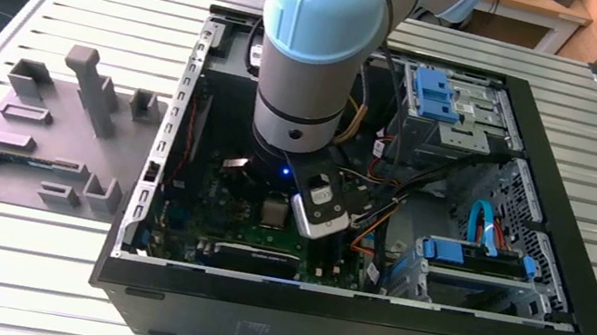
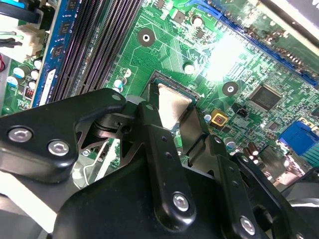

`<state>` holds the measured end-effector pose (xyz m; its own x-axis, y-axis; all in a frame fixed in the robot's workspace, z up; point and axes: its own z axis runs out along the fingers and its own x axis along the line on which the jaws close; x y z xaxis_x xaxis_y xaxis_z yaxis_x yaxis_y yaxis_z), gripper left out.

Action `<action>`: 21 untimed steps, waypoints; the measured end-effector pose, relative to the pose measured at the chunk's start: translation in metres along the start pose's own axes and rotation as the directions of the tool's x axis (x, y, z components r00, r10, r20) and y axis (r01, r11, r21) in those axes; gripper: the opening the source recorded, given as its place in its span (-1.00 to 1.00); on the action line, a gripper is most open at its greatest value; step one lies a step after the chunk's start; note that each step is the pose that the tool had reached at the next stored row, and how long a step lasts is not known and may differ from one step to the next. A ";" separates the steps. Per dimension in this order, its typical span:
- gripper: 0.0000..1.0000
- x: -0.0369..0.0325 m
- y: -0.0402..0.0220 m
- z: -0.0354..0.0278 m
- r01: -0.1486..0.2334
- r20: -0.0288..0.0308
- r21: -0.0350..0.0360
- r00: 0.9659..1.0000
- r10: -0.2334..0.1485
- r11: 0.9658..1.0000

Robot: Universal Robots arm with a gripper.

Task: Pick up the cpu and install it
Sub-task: 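Place the cpu into insertion slot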

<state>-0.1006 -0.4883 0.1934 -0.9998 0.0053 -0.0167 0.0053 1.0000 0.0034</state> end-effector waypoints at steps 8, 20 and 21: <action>-0.15 -0.0001 0.0000 0.0003 0.000 0.000 0.000 1.000 0.000 1.000; -0.22 -0.0001 0.0000 0.0006 0.000 0.000 0.000 1.000 0.000 1.000; -0.22 -0.0001 0.0000 0.0005 0.000 0.000 0.000 1.000 0.000 1.000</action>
<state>-0.1005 -0.4883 0.1929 -0.9998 0.0052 -0.0168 0.0051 1.0000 0.0035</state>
